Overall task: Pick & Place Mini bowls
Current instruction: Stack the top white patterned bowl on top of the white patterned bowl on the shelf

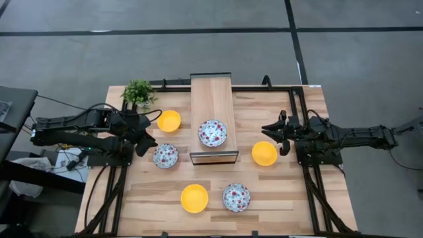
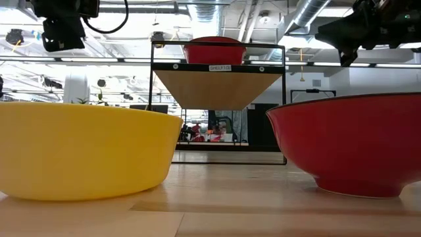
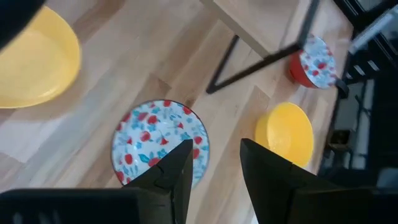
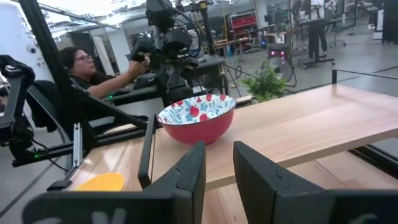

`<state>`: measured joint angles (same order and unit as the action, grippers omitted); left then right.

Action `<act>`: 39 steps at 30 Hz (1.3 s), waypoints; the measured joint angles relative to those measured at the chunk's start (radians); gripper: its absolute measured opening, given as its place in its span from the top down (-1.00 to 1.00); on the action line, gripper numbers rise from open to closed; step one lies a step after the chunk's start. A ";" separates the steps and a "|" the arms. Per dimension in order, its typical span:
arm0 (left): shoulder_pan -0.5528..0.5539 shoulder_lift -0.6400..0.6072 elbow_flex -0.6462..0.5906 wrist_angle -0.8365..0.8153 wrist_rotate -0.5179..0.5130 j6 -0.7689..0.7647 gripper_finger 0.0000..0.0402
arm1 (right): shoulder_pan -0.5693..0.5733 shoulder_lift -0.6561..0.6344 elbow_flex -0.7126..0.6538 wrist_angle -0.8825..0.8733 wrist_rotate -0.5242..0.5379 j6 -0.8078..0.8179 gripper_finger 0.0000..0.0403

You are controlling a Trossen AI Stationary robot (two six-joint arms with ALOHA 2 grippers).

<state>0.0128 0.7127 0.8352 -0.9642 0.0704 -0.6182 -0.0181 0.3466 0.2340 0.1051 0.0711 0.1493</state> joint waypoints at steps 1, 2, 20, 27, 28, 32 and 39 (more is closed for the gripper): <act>0.000 0.003 0.000 0.000 -0.021 -0.020 0.34 | 0.000 0.000 0.000 0.000 0.000 0.000 0.64; 0.000 0.006 0.000 -0.002 -0.044 -0.045 0.34 | 0.000 0.000 0.000 0.000 0.000 0.000 0.64; 0.000 0.277 -0.001 -0.169 -0.115 -0.297 0.34 | -0.002 0.000 0.000 -0.001 0.005 0.000 0.64; 0.000 0.297 -0.081 -0.171 -0.108 -0.331 0.34 | -0.002 0.000 0.000 -0.001 0.004 0.001 0.64; 0.000 0.289 -0.107 -0.173 -0.093 -0.355 0.34 | -0.002 0.000 0.000 -0.001 0.004 0.001 0.64; 0.000 0.243 -0.194 -0.128 -0.060 -0.405 0.34 | -0.002 0.000 0.000 -0.001 0.005 0.007 0.64; 0.000 0.153 -0.224 -0.036 -0.054 -0.454 0.34 | -0.002 0.000 0.000 -0.001 0.005 0.012 0.64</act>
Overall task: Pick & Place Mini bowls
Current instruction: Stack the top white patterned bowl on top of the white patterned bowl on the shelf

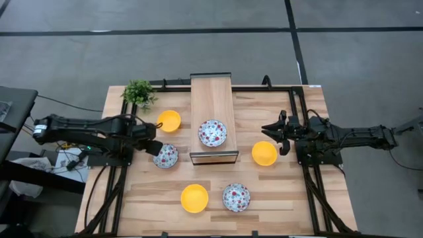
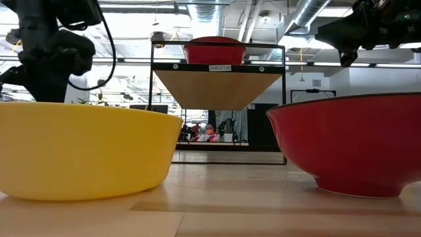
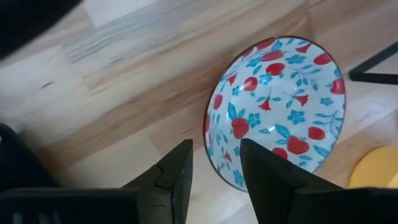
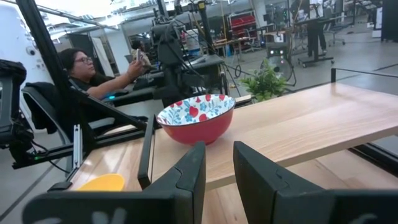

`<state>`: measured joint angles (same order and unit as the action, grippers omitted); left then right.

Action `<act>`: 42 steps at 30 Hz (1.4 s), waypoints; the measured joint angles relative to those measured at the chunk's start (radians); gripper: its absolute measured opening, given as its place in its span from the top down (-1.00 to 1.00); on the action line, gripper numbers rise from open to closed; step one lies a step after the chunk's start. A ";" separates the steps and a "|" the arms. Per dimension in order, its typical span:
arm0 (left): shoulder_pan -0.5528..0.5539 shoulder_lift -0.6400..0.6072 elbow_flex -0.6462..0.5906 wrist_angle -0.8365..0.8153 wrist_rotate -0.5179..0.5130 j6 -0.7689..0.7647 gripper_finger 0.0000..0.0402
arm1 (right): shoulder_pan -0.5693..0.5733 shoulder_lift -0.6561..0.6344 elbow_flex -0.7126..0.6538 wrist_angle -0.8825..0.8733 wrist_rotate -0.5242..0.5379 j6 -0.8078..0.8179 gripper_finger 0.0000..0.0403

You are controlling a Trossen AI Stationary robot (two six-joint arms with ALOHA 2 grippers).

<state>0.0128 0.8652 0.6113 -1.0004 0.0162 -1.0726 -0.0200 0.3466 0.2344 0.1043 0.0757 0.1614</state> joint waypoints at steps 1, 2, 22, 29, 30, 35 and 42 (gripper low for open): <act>0.000 -0.005 0.000 -0.001 0.000 -0.008 0.34 | 0.000 0.000 0.000 0.000 0.000 0.004 0.64; 0.000 -0.007 0.000 0.000 0.000 -0.013 0.34 | 0.000 0.000 0.000 0.000 0.000 0.007 0.64; 0.000 0.016 -0.166 0.204 0.065 -0.089 0.34 | -0.001 0.000 0.000 0.001 0.001 0.015 0.64; 0.000 0.029 -0.184 0.240 0.067 -0.093 0.38 | -0.002 0.000 0.000 0.003 0.003 0.015 0.64; 0.000 0.031 -0.184 0.240 0.066 -0.093 0.40 | -0.002 0.000 0.000 0.004 0.003 0.015 0.64; 0.000 0.056 -0.184 0.245 0.058 -0.092 0.62 | -0.002 0.000 0.000 0.005 0.003 0.015 0.64; 0.001 0.137 -0.176 0.274 0.059 -0.087 0.93 | -0.002 0.000 0.000 0.005 0.003 0.015 0.64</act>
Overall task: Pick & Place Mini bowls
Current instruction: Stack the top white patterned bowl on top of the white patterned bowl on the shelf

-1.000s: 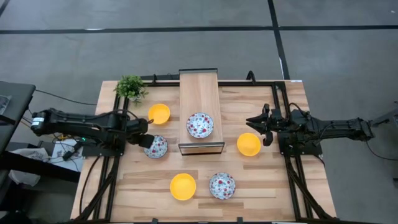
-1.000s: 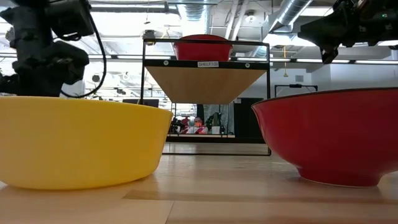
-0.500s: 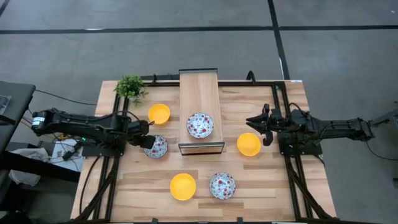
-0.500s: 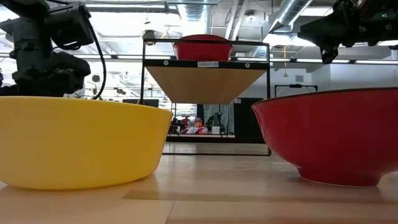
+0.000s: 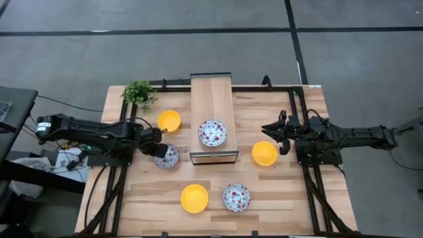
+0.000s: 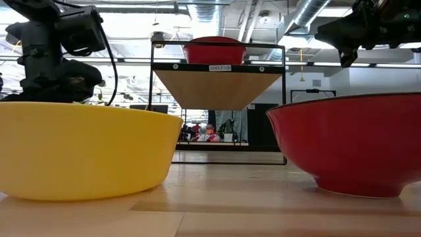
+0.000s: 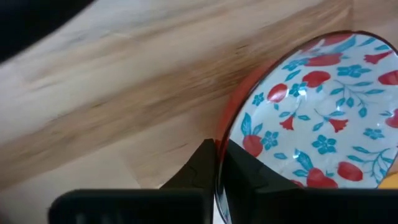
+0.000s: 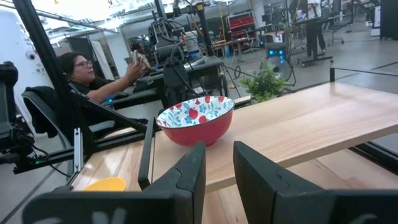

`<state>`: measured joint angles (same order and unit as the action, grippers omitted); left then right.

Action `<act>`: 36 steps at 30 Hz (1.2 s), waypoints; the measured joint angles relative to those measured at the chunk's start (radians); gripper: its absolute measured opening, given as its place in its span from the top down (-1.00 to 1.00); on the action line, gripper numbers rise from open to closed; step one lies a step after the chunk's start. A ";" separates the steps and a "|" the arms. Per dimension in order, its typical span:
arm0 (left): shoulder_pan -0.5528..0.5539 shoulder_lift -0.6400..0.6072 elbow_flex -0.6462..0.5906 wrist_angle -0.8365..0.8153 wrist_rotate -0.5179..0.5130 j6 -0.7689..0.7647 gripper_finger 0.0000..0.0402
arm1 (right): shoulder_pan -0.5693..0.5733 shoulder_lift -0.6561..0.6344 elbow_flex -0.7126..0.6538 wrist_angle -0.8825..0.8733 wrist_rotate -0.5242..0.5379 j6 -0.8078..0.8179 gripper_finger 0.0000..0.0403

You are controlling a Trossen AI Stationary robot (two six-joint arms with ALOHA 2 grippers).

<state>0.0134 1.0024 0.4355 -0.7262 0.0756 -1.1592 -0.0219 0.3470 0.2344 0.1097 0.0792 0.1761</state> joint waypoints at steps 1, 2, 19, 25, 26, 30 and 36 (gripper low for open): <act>0.000 0.004 -0.001 0.001 0.000 0.000 0.93 | 0.000 0.000 0.000 0.002 0.000 0.000 0.64; 0.000 0.005 -0.001 0.003 0.001 0.000 0.93 | 0.000 0.000 0.000 0.004 0.000 0.000 0.64; -0.001 -0.267 0.016 0.010 0.004 0.020 0.95 | 0.000 0.000 0.000 0.090 0.000 0.191 0.64; -0.001 -0.363 0.088 0.019 0.073 0.033 0.95 | 0.000 0.000 0.000 0.094 0.000 0.191 0.64; -0.002 -0.375 0.101 0.020 0.098 0.041 0.95 | 0.000 0.000 0.000 0.094 0.000 0.191 0.64; -0.029 -0.393 0.147 0.020 0.135 0.082 0.95 | 0.000 0.000 0.000 0.094 0.000 0.191 0.64; -0.116 -0.391 0.177 0.065 0.136 0.229 0.95 | 0.000 0.000 0.000 0.094 0.000 0.191 0.64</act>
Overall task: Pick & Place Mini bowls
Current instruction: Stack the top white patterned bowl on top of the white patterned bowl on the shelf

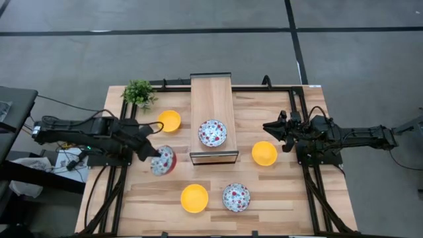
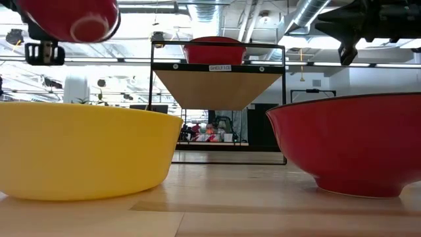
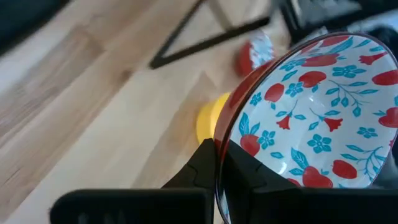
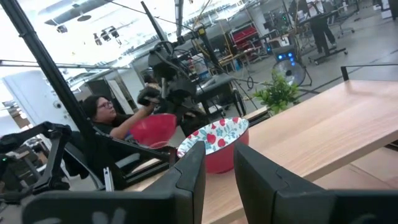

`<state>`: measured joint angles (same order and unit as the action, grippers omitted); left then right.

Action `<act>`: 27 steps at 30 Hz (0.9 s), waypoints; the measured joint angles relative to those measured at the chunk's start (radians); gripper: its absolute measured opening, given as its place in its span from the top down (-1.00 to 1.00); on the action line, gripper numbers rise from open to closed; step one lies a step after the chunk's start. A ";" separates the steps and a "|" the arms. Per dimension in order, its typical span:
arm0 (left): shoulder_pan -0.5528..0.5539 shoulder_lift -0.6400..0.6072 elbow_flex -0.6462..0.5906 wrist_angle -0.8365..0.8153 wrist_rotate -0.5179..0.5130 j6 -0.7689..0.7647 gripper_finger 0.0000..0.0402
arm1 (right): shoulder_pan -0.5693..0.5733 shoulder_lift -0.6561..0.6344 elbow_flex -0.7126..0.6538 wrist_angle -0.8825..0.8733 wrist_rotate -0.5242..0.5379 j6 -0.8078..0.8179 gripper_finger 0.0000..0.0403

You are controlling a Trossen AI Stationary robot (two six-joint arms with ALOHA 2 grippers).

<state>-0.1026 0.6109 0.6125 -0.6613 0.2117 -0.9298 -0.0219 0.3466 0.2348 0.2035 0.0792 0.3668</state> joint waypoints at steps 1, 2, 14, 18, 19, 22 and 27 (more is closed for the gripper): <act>-0.011 0.001 0.000 0.009 -0.002 0.007 0.95 | 0.000 0.000 0.000 0.000 0.000 0.000 0.64; -0.021 0.005 0.000 0.023 -0.008 0.011 0.95 | 0.000 0.000 0.000 0.000 0.000 0.000 0.64; -0.064 0.094 0.048 0.107 -0.089 0.027 0.95 | 0.000 0.000 0.000 0.000 0.000 0.000 0.64; -0.061 0.124 0.175 0.121 -0.217 0.112 0.95 | 0.000 0.000 0.000 0.000 0.000 0.000 0.64; -0.057 0.134 0.209 0.124 -0.252 0.134 0.95 | 0.000 0.000 0.000 0.000 0.000 -0.003 0.64; -0.042 0.169 0.299 0.124 -0.331 0.192 0.95 | 0.000 0.000 0.000 0.000 0.000 -0.008 0.64; -0.003 0.259 0.400 0.122 -0.372 0.253 0.95 | 0.000 0.000 0.000 0.000 0.000 -0.008 0.64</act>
<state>-0.1057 0.8700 1.0128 -0.5391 -0.1606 -0.6765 -0.0219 0.3466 0.2348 0.2031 0.0792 0.3588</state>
